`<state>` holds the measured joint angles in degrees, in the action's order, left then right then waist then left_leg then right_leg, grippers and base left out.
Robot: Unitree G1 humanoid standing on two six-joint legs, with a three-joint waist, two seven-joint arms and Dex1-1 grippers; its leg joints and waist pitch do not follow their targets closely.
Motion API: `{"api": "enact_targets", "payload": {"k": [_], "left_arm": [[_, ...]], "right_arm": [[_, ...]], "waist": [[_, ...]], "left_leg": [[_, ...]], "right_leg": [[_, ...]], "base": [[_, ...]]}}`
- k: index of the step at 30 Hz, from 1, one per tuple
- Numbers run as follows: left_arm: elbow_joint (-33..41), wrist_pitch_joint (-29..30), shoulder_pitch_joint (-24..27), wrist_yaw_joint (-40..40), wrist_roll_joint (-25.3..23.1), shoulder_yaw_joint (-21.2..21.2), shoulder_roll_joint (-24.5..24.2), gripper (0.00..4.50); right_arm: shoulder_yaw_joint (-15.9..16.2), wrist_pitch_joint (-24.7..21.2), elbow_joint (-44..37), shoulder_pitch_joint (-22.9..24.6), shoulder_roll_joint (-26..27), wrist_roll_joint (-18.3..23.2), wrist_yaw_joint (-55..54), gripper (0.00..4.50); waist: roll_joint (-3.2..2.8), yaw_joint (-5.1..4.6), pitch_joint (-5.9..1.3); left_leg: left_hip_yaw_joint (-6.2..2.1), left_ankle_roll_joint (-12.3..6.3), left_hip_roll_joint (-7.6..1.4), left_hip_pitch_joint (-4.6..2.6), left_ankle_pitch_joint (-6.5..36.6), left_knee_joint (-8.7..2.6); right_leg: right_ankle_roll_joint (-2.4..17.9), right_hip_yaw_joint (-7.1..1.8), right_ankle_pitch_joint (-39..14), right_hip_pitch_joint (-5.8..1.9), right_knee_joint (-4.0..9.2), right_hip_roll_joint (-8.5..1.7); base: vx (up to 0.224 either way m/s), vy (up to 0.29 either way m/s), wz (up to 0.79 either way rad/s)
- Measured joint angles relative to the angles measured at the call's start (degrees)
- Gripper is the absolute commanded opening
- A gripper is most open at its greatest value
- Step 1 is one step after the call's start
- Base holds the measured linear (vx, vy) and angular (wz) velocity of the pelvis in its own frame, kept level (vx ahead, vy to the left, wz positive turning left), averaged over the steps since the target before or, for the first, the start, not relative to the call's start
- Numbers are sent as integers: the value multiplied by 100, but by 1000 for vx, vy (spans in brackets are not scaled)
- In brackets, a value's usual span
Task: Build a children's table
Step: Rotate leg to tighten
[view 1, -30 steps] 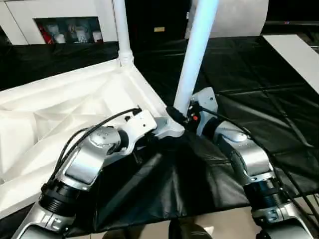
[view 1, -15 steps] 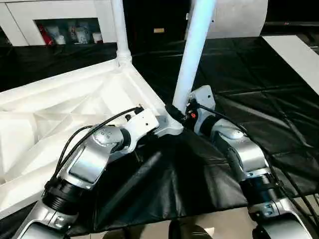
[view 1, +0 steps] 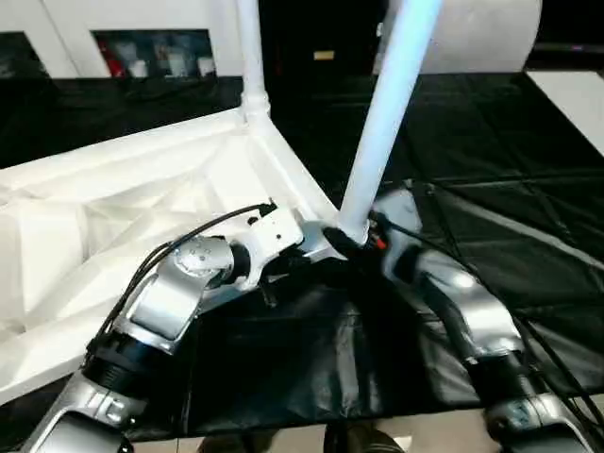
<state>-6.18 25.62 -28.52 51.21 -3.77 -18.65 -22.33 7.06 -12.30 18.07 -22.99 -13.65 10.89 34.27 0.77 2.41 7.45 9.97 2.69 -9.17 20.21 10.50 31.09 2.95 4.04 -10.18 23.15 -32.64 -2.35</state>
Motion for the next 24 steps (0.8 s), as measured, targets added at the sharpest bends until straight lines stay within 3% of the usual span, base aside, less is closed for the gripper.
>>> {"api": "enact_targets", "payload": {"k": [7,11,15,20,24], "left_arm": [[-422,-607,-108,437,61,-18,-366,0],[-668,-1047,-172,757,67,-95,-510,0],[-920,-1655,-291,1249,95,-265,-726,0],[-1123,-2111,-431,1628,63,-448,-813,0],[-1156,-2245,-519,1835,54,-603,-843,0]], "right_arm": [[-126,226,-185,459,-593,98,707,447],[-325,300,-391,499,-873,323,1113,447],[-317,289,-558,439,-1269,550,1865,447],[56,110,-661,251,-1590,529,2634,447],[315,118,-565,106,-1524,414,2820,447]], "waist": [[-4,27,0],[-8,60,-5],[-8,126,-14],[2,271,-26],[8,304,-30]], "left_leg": [[0,14,-17,-12,2,50],[1,12,-19,-8,1,79],[0,1,-19,-3,-2,86],[0,-1,-24,0,-2,109],[1,-1,-24,8,-1,141]], "right_leg": [[-7,5,-2,-3,-48,3],[-1,5,8,-11,-50,1],[1,5,9,-12,-54,0],[1,9,9,-14,-68,0],[1,10,9,-14,-90,-11]], "base": [[0,0,0],[0,0,0],[0,0,0],[0,0,0],[0,0,0]]}}
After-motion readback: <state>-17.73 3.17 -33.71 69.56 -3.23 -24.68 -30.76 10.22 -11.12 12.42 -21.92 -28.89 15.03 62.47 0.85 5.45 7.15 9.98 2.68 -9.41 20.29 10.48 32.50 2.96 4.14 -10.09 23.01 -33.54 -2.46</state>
